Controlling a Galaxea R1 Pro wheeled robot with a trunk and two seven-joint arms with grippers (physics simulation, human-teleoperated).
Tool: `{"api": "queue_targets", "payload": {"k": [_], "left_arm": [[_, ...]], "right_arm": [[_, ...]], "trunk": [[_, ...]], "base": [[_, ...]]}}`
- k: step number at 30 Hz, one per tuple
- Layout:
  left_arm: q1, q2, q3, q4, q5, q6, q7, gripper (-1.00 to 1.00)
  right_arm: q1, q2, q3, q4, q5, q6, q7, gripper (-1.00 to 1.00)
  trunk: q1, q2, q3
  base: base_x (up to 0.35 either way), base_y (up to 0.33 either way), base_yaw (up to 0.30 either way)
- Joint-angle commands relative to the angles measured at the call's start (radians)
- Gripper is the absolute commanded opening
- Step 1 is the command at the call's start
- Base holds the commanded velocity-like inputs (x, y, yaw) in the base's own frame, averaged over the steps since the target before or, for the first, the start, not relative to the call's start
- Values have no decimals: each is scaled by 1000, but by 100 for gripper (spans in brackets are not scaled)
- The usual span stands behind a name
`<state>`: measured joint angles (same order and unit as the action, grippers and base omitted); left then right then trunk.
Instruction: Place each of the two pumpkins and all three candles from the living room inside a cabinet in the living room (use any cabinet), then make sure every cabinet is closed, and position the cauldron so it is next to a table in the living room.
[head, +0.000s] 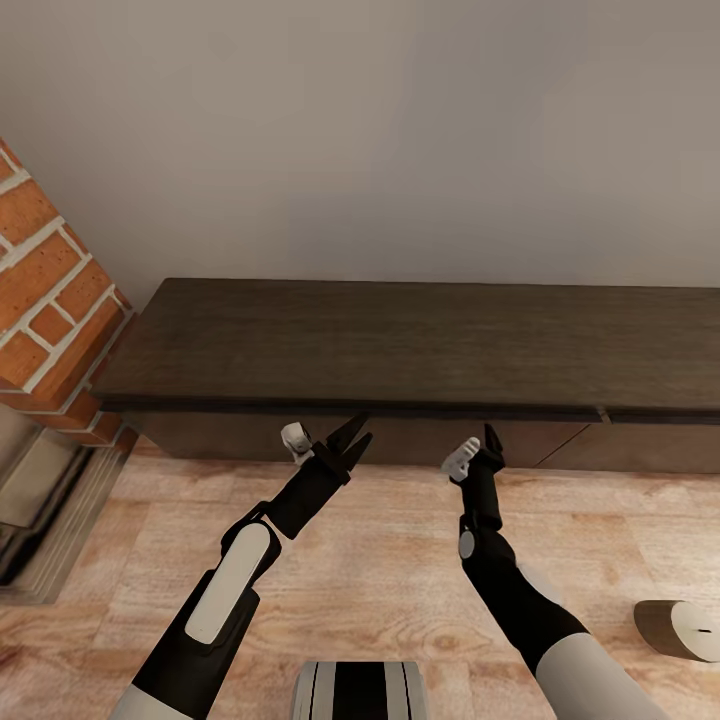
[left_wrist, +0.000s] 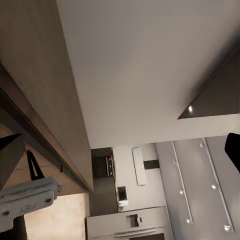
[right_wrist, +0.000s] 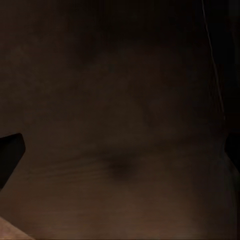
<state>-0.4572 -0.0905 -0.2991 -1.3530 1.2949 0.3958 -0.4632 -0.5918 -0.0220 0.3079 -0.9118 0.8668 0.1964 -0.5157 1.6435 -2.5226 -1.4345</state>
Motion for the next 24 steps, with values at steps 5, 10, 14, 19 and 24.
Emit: {"api": "queue_targets", "payload": {"k": [5, 10, 14, 19, 24], "left_arm": [[0, -1, 0, 2, 0, 0, 1, 100], [0, -1, 0, 3, 0, 0, 0, 100], [0, -2, 0, 2, 0, 0, 0, 100], [0, -2, 0, 2, 0, 0, 0, 100], [0, -2, 0, 1, 1, 0, 0, 100]], "right_arm": [[11, -2, 0, -77, 3, 7, -1, 100], [12, -2, 0, -99, 13, 10, -1, 100], [12, -2, -4, -101, 18, 11, -1, 100], [12, -2, -8, -95, 15, 11, 0, 100], [12, -1, -9, -91, 13, 12, -2, 100]], "trunk": [[0, 0, 0], [0, 0, 0], [0, 0, 0], [0, 0, 0], [0, 0, 0]], "base": [[0, 0, 0], [0, 0, 0], [0, 0, 0], [0, 0, 0], [0, 0, 0]]}}
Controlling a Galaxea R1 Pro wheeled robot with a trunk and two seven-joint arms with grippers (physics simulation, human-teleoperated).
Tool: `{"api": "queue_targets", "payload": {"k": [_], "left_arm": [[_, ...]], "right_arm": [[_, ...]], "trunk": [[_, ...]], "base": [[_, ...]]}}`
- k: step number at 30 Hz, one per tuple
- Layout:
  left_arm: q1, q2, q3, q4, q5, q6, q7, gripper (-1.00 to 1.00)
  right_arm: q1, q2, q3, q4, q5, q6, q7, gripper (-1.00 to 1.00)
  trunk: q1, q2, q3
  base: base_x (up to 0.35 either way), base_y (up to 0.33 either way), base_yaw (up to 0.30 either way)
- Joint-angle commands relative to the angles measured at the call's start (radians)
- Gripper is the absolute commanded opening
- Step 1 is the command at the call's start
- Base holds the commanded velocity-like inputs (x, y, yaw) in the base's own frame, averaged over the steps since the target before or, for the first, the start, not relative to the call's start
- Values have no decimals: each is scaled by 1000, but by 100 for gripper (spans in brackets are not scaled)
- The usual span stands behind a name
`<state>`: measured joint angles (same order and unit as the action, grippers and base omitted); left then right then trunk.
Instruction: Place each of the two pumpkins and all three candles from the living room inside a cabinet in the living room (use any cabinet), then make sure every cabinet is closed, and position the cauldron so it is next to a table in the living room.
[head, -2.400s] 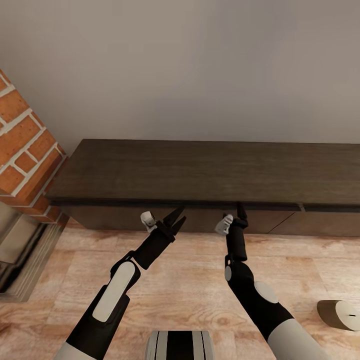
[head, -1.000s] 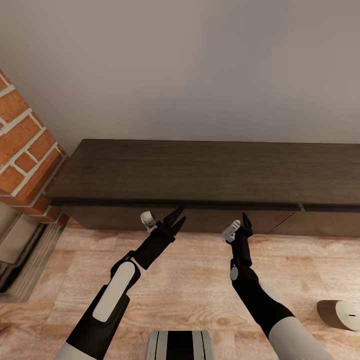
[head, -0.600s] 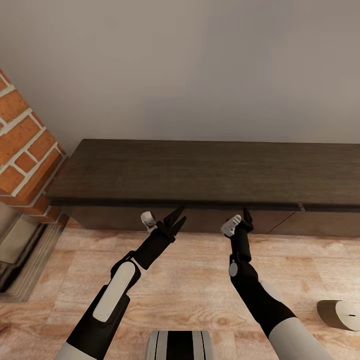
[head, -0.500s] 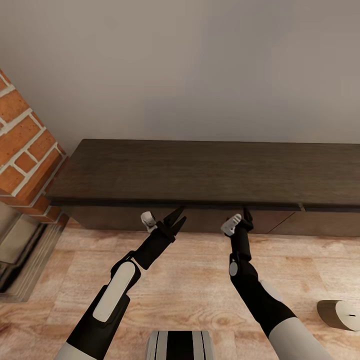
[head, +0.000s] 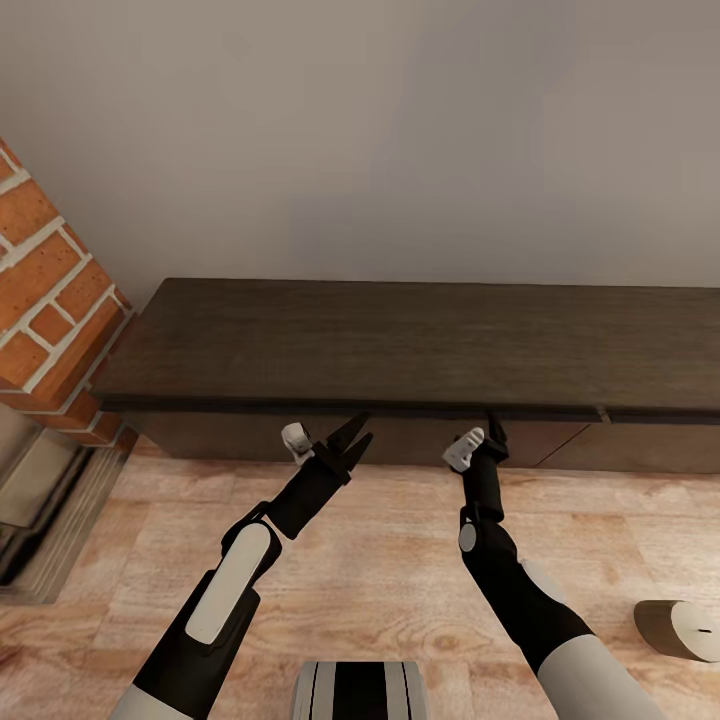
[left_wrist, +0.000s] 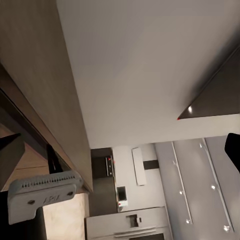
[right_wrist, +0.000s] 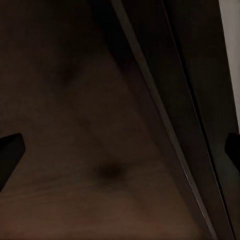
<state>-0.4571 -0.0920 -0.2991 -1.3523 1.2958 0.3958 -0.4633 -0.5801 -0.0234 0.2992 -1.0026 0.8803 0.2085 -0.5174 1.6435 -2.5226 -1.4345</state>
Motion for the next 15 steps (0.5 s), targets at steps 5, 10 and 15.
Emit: {"api": "queue_targets", "payload": {"k": [5, 10, 15], "left_arm": [[0, 0, -1, 1, 0, 0, 1, 100], [0, 0, -1, -1, 0, 0, 0, 100], [-1, 0, -2, -1, 0, 0, 0, 100]], "right_arm": [[-2, 0, 0, 1, -3, 0, -2, 100], [-3, 2, 0, 1, -3, 0, -3, 100], [-3, 2, 0, 1, -3, 0, -2, 100]], "trunk": [[0, 0, 0], [0, 0, 0], [0, 0, 0]], "base": [[106, -4, 0], [93, -13, 0], [10, -1, 0]]}}
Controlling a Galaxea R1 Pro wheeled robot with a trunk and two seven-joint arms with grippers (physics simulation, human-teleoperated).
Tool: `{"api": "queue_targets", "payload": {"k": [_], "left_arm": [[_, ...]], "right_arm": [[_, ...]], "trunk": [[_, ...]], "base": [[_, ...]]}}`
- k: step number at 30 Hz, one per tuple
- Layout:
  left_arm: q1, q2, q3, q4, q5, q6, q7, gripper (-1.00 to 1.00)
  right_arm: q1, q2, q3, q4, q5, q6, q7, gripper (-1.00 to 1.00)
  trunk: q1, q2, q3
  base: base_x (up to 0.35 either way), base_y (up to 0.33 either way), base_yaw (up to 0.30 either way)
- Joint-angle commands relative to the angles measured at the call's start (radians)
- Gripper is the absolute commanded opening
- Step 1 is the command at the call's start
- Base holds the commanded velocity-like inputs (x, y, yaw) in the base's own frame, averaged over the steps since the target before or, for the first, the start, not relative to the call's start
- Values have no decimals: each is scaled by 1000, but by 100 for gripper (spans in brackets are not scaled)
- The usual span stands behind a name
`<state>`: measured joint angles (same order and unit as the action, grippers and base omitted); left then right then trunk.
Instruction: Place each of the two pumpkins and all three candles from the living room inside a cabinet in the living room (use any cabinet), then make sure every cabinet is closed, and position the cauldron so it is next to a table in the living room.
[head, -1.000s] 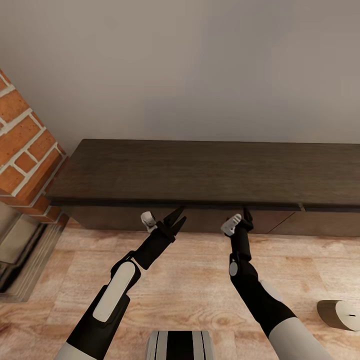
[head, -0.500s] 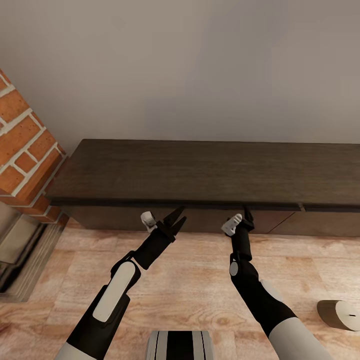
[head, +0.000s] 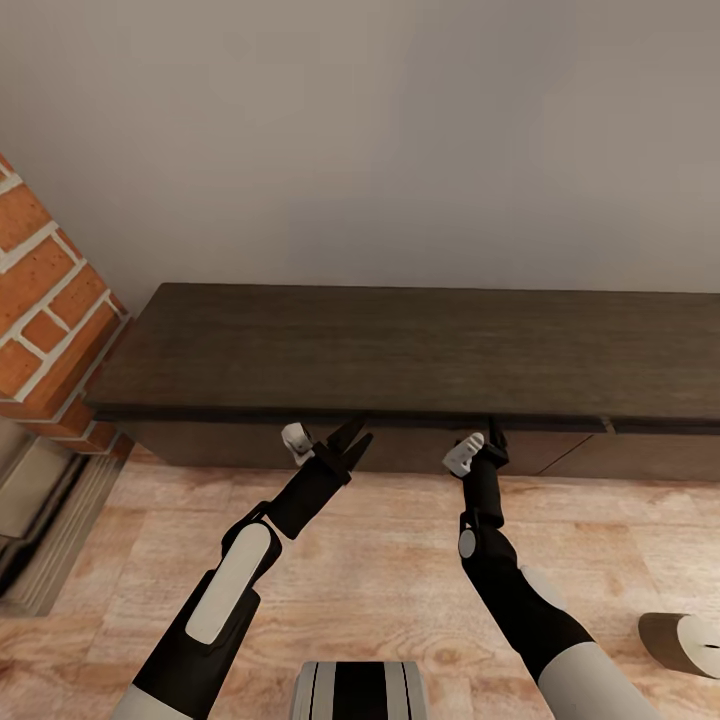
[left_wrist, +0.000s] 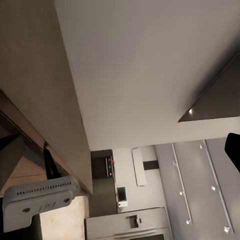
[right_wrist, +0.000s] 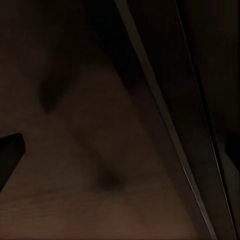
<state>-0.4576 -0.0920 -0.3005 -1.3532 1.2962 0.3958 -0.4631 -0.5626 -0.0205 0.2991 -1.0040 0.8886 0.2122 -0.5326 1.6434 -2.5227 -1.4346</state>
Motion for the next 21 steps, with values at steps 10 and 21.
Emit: {"api": "queue_targets", "payload": {"k": [10, 21], "left_arm": [[0, 0, 0, 0, 0, 0, 0, 100], [41, 25, -12, 37, -28, 3, -1, 100]], "right_arm": [[-20, 1, 5, 0, -9, -8, 21, 100], [-3, -6, 20, -21, -28, -15, -18, 100]], "trunk": [[0, 0, 0], [0, 0, 0]], "base": [[0, 0, 0], [0, 0, 0]]}}
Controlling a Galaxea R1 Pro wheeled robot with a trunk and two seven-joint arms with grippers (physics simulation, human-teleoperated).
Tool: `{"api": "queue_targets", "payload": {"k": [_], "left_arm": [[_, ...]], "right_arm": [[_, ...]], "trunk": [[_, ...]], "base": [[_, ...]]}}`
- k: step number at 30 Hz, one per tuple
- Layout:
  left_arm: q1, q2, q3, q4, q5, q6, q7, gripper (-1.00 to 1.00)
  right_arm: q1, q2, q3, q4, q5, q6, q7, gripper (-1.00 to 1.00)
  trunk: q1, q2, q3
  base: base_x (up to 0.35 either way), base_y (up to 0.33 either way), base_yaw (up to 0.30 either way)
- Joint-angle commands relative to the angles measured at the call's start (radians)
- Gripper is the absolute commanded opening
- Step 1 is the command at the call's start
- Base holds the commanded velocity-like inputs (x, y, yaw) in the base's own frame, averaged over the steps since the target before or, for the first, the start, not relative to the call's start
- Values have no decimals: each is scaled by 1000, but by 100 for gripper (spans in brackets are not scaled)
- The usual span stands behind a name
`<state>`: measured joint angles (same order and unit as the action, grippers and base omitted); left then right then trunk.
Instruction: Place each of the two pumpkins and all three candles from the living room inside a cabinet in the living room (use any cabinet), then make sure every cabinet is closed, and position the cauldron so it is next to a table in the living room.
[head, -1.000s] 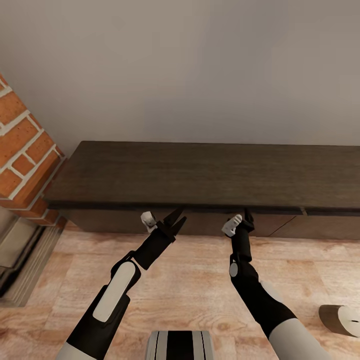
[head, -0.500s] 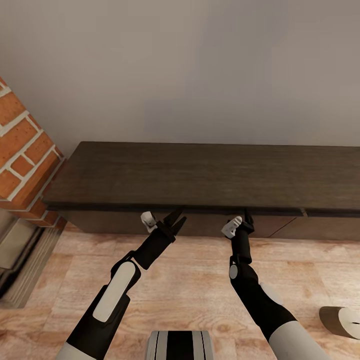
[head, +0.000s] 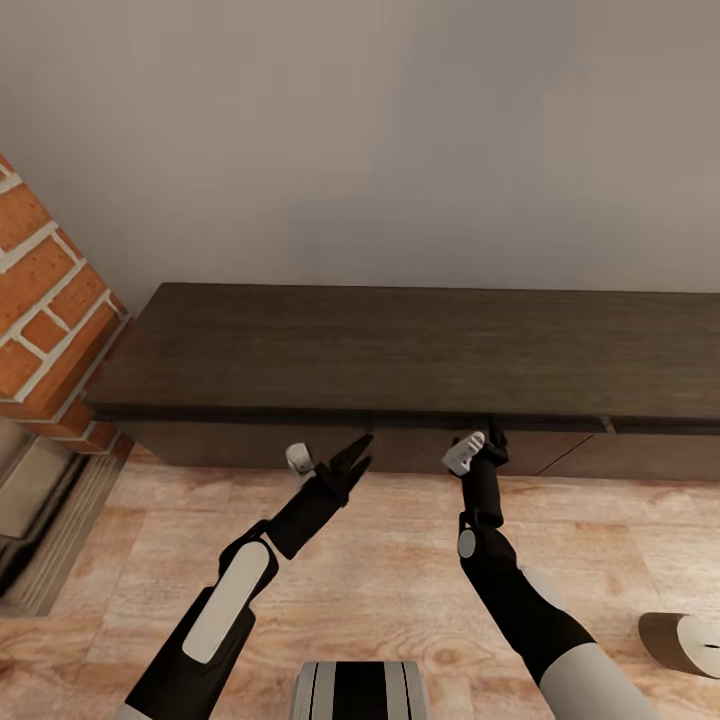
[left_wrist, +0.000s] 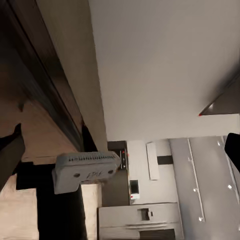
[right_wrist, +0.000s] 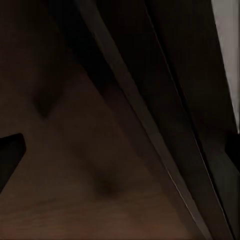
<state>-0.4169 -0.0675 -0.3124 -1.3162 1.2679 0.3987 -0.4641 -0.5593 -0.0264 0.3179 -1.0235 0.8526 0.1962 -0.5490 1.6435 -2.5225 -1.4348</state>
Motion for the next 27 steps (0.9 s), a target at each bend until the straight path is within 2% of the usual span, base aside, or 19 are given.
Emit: {"api": "queue_targets", "payload": {"k": [1, 6, 15, 20, 21, 24, 27], "left_arm": [[6, 3, -4, 6, -2, 0, -3, 100], [10, 3, -11, 34, -5, -1, -7, 100], [10, 3, -11, 84, -5, -1, -8, 100], [10, 3, -11, 112, -5, -1, -8, 100], [10, 3, -11, 142, -5, -1, -8, 100], [10, 3, -11, 144, -5, -1, -8, 100], [10, 3, -11, 145, -5, -1, -8, 100]], "right_arm": [[-6, -4, 4, -6, 5, 0, -2, 100], [-14, -11, -1, -32, 16, -15, -2, 100], [-64, -9, -2, -61, 53, -23, 1, 100], [-65, -10, -2, -60, 82, -24, 5, 100], [-65, -11, -2, -59, 257, -24, 6, 100], [-66, -12, -3, -59, 256, -24, 15, 100], [-70, -12, -3, -58, 255, -24, 68, 100]], "trunk": [[0, 0, 0], [0, 0, 0], [0, 0, 0], [0, 0, 0], [0, 0, 0], [0, 0, 0], [0, 0, 0]], "base": [[0, 0, 0], [-51, 0, 0], [-300, 0, 0], [-203, 0, 0], [-41, 0, 0], [-15, 0, 0], [-5, 0, 0]]}}
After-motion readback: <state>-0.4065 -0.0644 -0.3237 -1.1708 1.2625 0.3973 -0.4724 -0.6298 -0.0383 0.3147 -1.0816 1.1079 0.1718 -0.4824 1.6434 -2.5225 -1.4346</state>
